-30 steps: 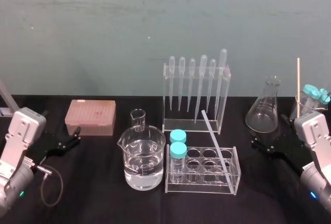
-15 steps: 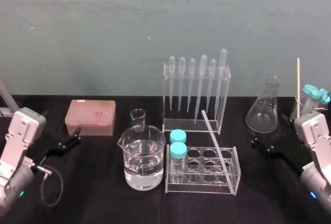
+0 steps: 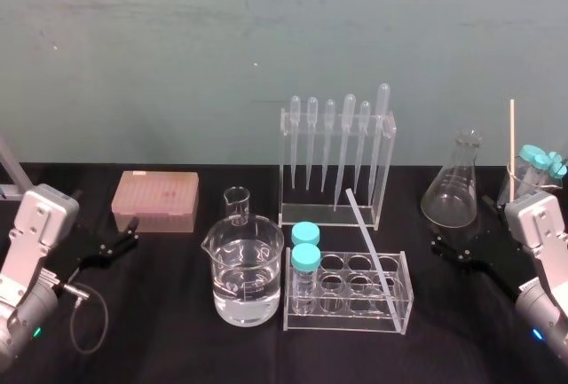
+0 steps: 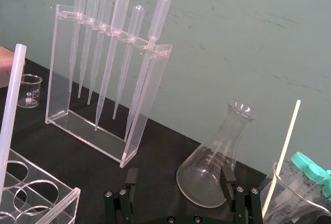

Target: Pick up the stirring rod with one hand, then place it down.

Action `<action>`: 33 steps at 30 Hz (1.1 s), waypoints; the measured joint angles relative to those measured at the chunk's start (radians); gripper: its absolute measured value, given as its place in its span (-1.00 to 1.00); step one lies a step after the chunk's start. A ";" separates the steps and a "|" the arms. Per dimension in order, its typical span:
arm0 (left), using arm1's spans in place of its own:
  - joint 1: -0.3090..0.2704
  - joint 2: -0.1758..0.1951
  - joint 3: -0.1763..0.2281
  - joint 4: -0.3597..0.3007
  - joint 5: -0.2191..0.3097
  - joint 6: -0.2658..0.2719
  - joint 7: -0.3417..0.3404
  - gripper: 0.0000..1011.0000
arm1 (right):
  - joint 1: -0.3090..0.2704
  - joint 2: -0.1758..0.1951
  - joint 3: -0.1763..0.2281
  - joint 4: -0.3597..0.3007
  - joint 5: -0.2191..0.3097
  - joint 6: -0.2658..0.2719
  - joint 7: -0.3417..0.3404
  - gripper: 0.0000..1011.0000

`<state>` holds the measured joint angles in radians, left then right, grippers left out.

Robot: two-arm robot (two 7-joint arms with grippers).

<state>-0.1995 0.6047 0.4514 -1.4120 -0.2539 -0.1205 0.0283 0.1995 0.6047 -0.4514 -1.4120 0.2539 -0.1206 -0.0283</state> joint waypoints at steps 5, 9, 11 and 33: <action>0.000 0.000 0.000 0.000 0.000 0.000 0.000 0.98 | 0.000 0.000 0.000 0.000 0.000 0.000 0.000 0.98; 0.000 0.000 0.000 0.000 0.000 0.000 0.000 0.98 | 0.000 0.000 0.000 0.000 0.000 0.000 0.000 0.98; 0.000 0.000 0.000 0.000 0.000 0.000 0.000 0.98 | 0.000 0.000 0.000 0.000 0.000 0.000 0.000 0.98; 0.000 0.000 0.000 0.000 0.000 0.000 0.000 0.98 | -0.036 0.003 0.039 -0.037 -0.004 -0.060 -0.004 0.98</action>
<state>-0.1995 0.6047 0.4514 -1.4120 -0.2539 -0.1205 0.0283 0.1633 0.6073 -0.4119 -1.4492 0.2501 -0.1810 -0.0323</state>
